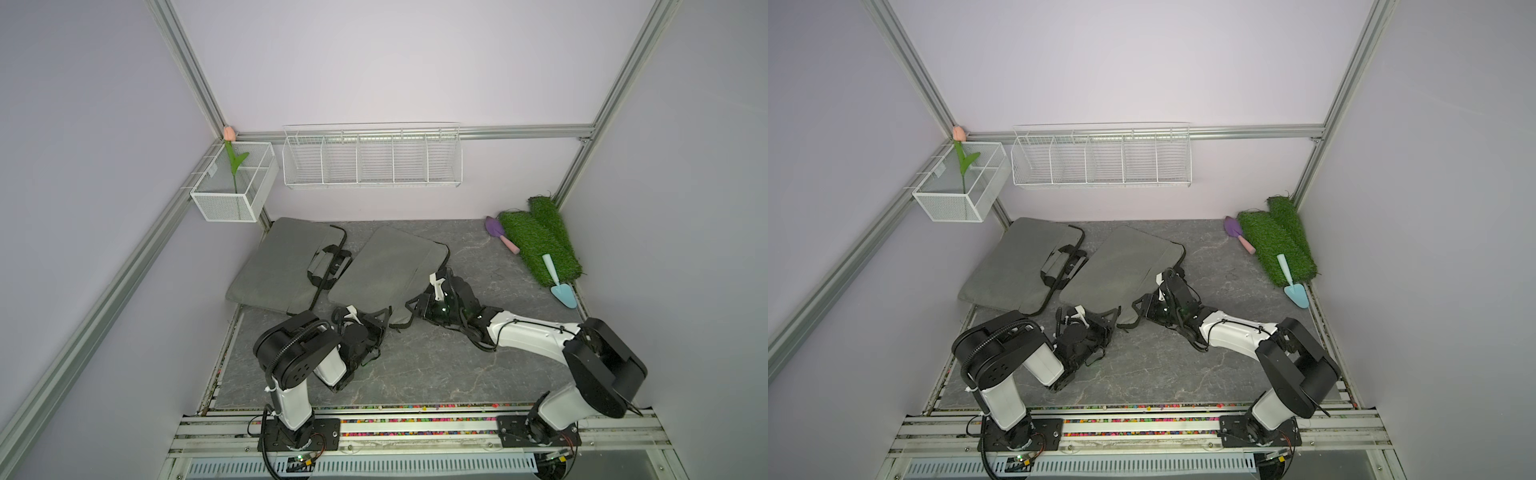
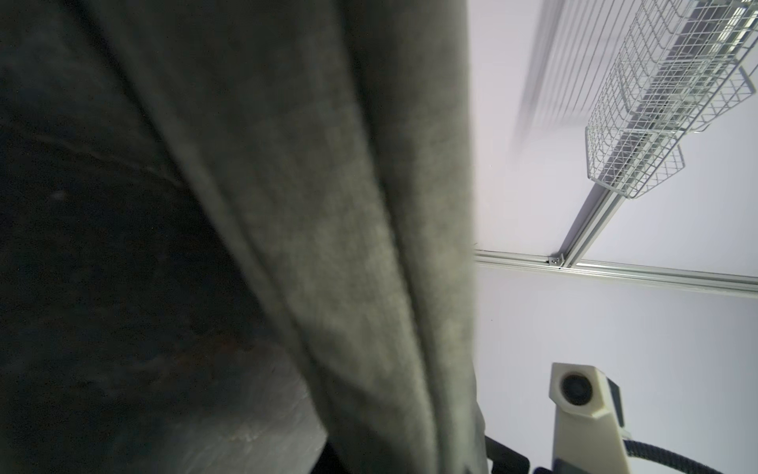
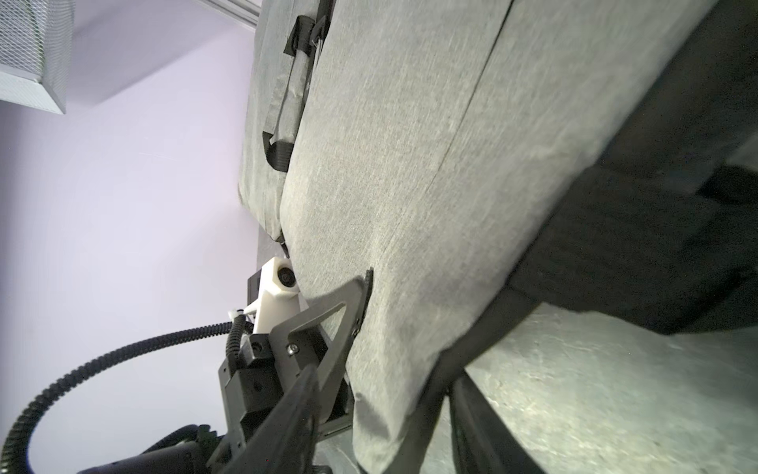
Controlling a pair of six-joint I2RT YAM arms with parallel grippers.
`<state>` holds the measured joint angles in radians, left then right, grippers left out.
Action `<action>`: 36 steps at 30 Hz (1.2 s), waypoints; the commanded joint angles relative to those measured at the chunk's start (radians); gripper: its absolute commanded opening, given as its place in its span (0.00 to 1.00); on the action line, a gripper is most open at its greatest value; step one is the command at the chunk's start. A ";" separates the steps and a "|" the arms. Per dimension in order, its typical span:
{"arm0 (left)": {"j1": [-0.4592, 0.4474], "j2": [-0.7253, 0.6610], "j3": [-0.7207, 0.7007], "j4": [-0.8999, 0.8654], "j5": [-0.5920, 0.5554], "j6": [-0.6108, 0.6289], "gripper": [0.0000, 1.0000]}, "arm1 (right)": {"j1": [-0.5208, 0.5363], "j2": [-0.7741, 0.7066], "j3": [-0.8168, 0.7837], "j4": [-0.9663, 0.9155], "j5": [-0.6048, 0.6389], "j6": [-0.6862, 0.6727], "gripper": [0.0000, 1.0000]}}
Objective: Put the mouse into the laptop bag
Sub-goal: Unzip the zipper on the zippered laptop bag.
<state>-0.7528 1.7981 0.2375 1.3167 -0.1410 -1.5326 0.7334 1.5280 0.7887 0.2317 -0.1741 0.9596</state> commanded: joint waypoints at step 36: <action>-0.074 -0.455 0.350 -0.846 -0.034 0.223 0.00 | 0.228 -0.097 -0.014 -0.060 0.216 -0.258 0.45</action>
<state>-0.8165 1.3876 0.5350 0.4343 -0.1898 -1.3479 0.9573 1.4197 0.7456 0.1104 0.0135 0.7238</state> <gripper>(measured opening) 0.141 0.449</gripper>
